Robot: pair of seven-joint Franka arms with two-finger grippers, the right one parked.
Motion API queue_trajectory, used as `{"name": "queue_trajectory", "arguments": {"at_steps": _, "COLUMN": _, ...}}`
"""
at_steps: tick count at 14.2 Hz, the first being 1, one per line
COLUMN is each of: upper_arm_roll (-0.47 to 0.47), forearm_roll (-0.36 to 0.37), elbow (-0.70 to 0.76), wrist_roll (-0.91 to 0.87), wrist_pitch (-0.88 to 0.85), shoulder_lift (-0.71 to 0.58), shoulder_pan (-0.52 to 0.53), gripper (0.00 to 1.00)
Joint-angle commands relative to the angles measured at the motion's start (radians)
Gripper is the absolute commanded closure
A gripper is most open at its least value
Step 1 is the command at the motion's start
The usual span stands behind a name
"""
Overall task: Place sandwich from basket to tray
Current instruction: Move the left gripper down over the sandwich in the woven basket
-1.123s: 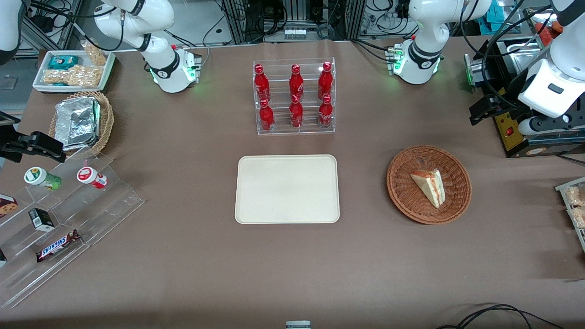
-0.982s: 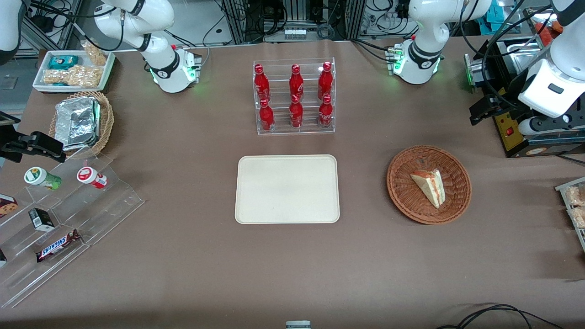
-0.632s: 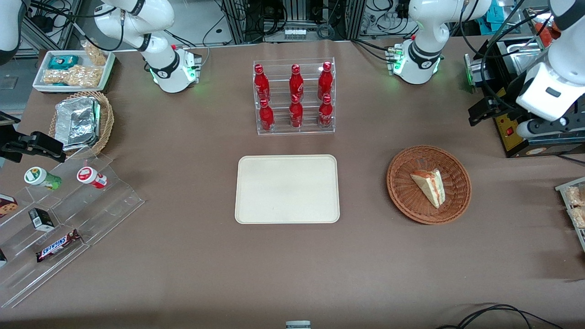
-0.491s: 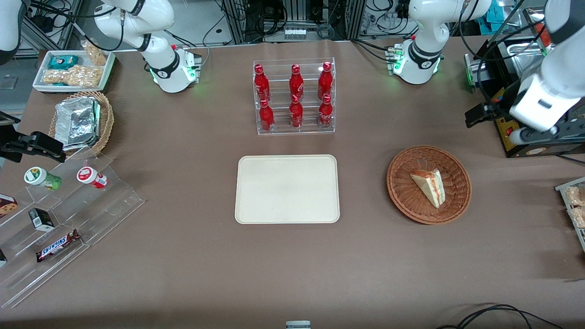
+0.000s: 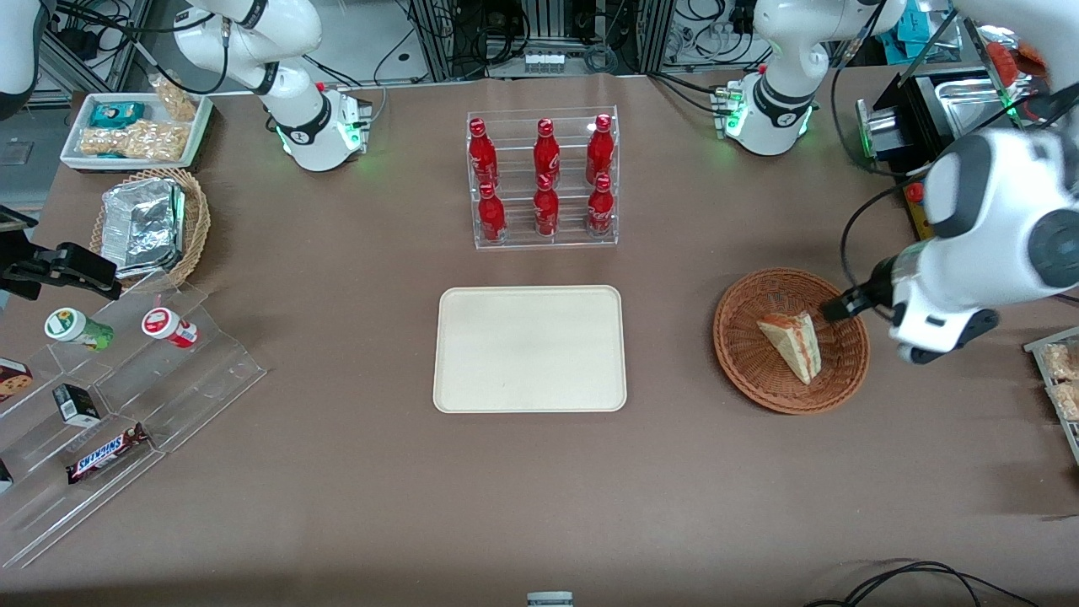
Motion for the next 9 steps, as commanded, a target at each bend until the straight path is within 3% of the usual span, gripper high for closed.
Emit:
{"name": "queue_trajectory", "arguments": {"at_steps": 1, "upper_arm_roll": -0.004, "forearm_roll": -0.007, "elbow": -0.184, "wrist_roll": -0.133, "wrist_pitch": 0.166, "shoulder_lift": -0.052, "shoulder_pan": -0.006, "gripper": 0.00}}
{"name": "queue_trajectory", "arguments": {"at_steps": 5, "upper_arm_roll": -0.007, "forearm_roll": -0.005, "elbow": -0.316, "wrist_roll": -0.172, "wrist_pitch": 0.385, "shoulder_lift": -0.038, "shoulder_pan": -0.020, "gripper": 0.00}}
{"name": "queue_trajectory", "arguments": {"at_steps": 9, "upper_arm_roll": -0.007, "forearm_roll": -0.005, "elbow": -0.344, "wrist_roll": -0.172, "wrist_pitch": 0.436, "shoulder_lift": -0.007, "shoulder_pan": -0.020, "gripper": 0.00}}
